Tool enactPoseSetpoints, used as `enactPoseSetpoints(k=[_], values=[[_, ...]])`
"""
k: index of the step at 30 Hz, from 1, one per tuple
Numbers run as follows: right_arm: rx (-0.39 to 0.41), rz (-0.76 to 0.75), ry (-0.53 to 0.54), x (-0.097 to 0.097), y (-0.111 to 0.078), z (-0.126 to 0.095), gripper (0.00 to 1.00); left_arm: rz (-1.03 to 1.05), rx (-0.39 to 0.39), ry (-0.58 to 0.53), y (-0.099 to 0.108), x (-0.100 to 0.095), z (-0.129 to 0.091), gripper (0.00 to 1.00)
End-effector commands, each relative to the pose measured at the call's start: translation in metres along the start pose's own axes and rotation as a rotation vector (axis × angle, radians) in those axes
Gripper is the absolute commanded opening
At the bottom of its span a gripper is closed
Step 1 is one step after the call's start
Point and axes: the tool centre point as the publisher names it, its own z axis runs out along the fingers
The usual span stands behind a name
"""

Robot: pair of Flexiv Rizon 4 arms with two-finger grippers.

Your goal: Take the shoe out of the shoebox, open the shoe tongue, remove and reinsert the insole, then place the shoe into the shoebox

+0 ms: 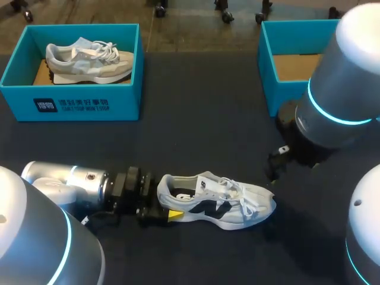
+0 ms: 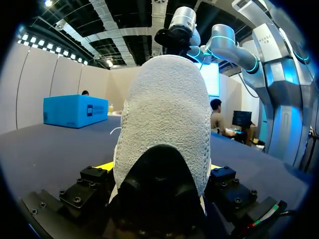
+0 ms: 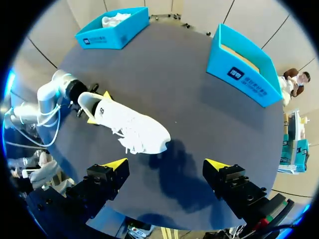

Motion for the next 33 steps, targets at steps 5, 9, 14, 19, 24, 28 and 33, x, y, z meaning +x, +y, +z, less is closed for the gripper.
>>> enactPoseSetpoints(k=[5,9,14,19,24,28,33], values=[[-0.014,0.008,0.006,0.000,-0.002,0.002,1.00,0.000,0.001,-0.003,0.001,0.002,0.001,0.00],[0.051,0.039,-0.057,0.017,0.015,0.002,1.00,0.000,0.001,-0.003,0.001,0.002,0.001,0.00],[0.094,-0.010,-0.117,0.040,0.038,0.004,1.00,0.000,0.001,-0.003,0.001,0.002,0.001,0.00],[0.217,0.020,-0.187,0.058,0.052,0.013,1.00,0.000,0.001,-0.003,0.001,0.002,0.001,0.00],[0.284,0.053,-0.181,0.073,0.067,0.020,1.00,0.000,0.001,-0.003,0.001,0.002,0.001,0.00],[0.306,0.137,-0.179,0.078,0.076,0.023,1.00,0.000,0.001,-0.003,0.001,0.002,0.001,0.00],[0.250,0.178,-0.146,0.084,0.084,0.028,1.00,0.000,0.001,-0.003,0.001,0.002,0.001,0.00]])
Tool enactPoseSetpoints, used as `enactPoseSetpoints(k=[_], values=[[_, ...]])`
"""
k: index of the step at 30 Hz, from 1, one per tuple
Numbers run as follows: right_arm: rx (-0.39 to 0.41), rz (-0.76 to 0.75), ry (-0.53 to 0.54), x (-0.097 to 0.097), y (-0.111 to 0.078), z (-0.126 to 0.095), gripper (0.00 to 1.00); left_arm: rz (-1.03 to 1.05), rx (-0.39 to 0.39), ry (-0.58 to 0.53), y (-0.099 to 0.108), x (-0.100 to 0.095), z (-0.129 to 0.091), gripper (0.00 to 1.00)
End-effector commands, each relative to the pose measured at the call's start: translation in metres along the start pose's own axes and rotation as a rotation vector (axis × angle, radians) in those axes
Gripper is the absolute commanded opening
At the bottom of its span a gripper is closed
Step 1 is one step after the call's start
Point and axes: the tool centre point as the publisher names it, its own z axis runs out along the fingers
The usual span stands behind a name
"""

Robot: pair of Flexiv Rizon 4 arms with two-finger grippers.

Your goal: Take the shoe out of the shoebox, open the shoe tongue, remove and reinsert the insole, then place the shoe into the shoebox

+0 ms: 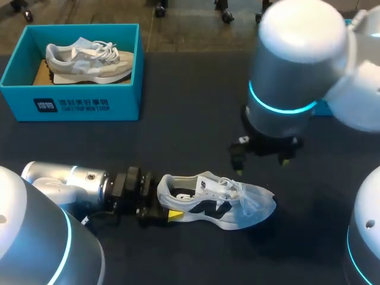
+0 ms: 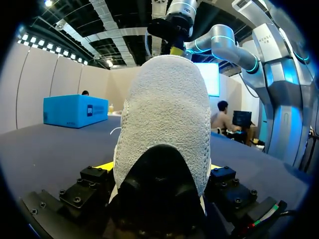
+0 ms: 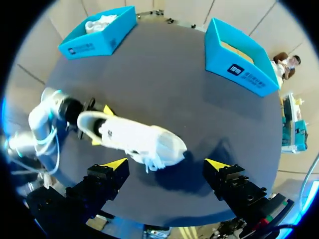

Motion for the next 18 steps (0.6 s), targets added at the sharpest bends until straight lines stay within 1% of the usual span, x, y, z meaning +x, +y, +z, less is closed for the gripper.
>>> enactPoseSetpoints(k=[1,2,3,6,8,11,18], values=[[0.207,0.002,-0.117,0.044,0.036,0.015,1.00,0.000,0.001,-0.003,0.001,0.002,0.001,0.00],[0.226,0.004,-0.131,0.050,0.038,0.017,1.00,0.000,0.001,-0.003,0.001,0.002,0.001,0.00],[0.229,-0.007,-0.130,0.054,0.040,0.018,1.00,0.000,0.001,-0.003,0.001,0.002,0.001,0.00],[0.234,-0.008,-0.143,0.058,0.044,0.024,1.00,0.000,0.001,-0.003,0.001,0.002,0.001,0.00],[0.227,-0.007,-0.138,0.061,0.045,0.025,1.00,0.000,0.001,-0.003,0.001,0.002,0.001,0.00],[0.224,-0.001,-0.163,0.072,0.043,0.026,1.00,0.000,0.001,-0.003,0.001,0.002,0.001,0.00],[0.224,-0.001,-0.163,0.072,0.043,0.026,1.00,0.000,0.001,-0.003,0.001,0.002,0.001,0.00]])
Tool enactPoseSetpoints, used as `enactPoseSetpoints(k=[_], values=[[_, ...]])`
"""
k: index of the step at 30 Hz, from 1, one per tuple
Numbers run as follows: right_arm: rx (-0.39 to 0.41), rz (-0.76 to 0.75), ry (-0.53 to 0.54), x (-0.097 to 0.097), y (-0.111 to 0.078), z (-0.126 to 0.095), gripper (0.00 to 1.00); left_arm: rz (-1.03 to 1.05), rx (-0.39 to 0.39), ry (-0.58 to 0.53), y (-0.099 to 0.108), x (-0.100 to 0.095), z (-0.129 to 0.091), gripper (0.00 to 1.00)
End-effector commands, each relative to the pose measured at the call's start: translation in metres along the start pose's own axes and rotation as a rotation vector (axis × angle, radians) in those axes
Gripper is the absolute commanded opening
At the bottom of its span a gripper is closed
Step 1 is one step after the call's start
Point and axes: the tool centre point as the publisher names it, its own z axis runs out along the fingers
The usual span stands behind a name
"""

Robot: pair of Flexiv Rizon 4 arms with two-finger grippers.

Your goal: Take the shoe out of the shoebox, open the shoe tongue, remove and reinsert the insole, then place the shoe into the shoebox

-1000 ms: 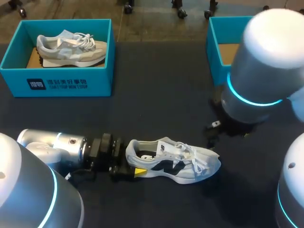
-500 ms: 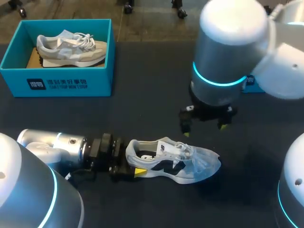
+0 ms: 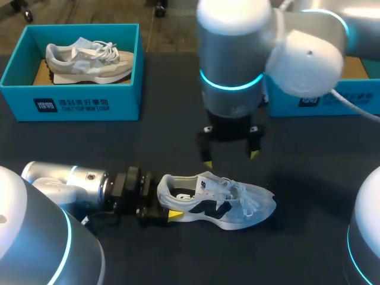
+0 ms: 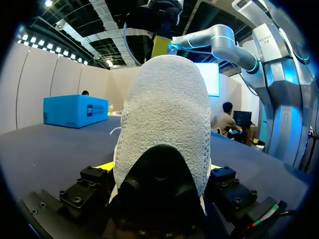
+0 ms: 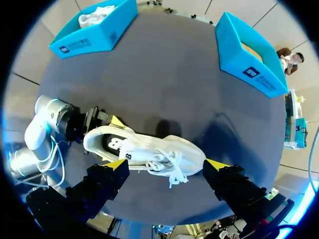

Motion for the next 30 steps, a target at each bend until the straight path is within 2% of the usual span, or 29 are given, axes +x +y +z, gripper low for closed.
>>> enactPoseSetpoints(k=[1,3,7,9,12,16,19,30], values=[[0.101,0.000,-0.139,0.020,0.006,0.002,1.00,0.000,0.001,-0.003,0.002,0.002,0.001,0.00],[0.101,0.000,-0.139,0.020,0.006,0.002,1.00,0.000,0.001,-0.003,0.002,0.002,0.001,0.00],[0.090,-0.008,-0.201,0.040,0.004,0.005,1.00,0.000,0.001,-0.003,0.002,0.002,0.001,0.00],[0.104,-0.002,-0.267,0.050,0.003,0.009,1.00,0.000,0.001,-0.003,0.002,0.002,0.001,0.00],[0.101,0.003,-0.318,0.056,0.001,0.014,1.00,0.000,0.001,-0.003,0.002,0.002,0.001,0.00],[0.071,0.016,-0.313,0.052,-0.004,0.022,1.00,0.000,0.001,-0.003,0.002,0.002,0.001,0.00],[0.082,0.040,-0.312,0.051,-0.007,0.028,1.00,0.000,0.001,-0.003,0.002,0.002,0.001,0.00],[0.075,0.065,-0.325,0.063,-0.011,0.037,1.00,0.000,0.001,-0.003,0.002,0.002,0.001,0.00]])
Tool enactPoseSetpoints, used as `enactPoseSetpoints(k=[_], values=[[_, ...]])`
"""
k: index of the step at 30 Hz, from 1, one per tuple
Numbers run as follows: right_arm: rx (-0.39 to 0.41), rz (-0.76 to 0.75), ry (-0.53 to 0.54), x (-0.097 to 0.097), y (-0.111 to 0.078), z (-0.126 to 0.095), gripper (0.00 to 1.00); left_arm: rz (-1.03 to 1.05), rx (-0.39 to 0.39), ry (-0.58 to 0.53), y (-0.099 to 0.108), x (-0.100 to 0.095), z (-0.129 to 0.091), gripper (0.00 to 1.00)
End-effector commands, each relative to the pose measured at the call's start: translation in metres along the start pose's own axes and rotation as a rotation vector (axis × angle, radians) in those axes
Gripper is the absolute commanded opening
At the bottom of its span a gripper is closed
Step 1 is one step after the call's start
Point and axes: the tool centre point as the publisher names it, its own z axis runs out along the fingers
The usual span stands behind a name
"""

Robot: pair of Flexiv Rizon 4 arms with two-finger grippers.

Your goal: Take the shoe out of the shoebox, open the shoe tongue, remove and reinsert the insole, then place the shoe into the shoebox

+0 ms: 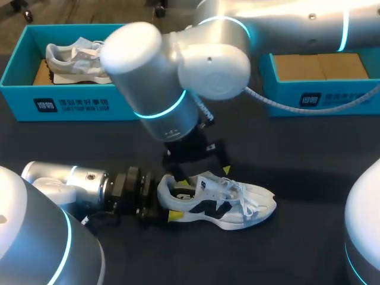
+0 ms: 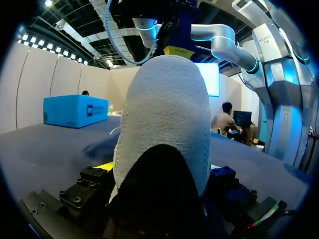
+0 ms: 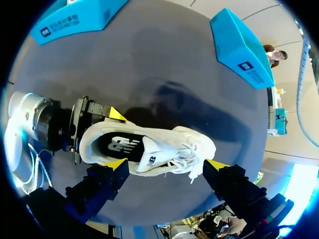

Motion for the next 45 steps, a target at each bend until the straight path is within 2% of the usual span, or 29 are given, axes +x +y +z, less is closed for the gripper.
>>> enactPoseSetpoints(k=[1,9,16,30,36,45], values=[[-0.005,0.010,-0.072,0.008,-0.003,0.001,1.00,0.000,0.001,-0.003,0.002,0.002,0.001,0.00],[-0.013,0.019,-0.134,0.010,-0.002,0.009,1.00,0.000,0.001,-0.003,0.002,0.002,0.001,0.00],[-0.032,0.036,-0.132,0.012,0.002,0.017,1.00,0.000,0.001,-0.003,0.002,0.002,0.001,0.00],[-0.031,0.071,-0.160,0.007,-0.006,0.035,1.00,0.000,0.001,-0.003,0.002,0.002,0.001,0.00],[-0.046,0.088,-0.128,0.002,-0.008,0.049,1.00,0.000,0.001,-0.003,0.002,0.002,0.001,0.00],[-0.058,0.099,-0.118,-0.005,-0.009,0.051,1.00,0.000,0.001,-0.003,0.002,0.002,0.001,0.00]])
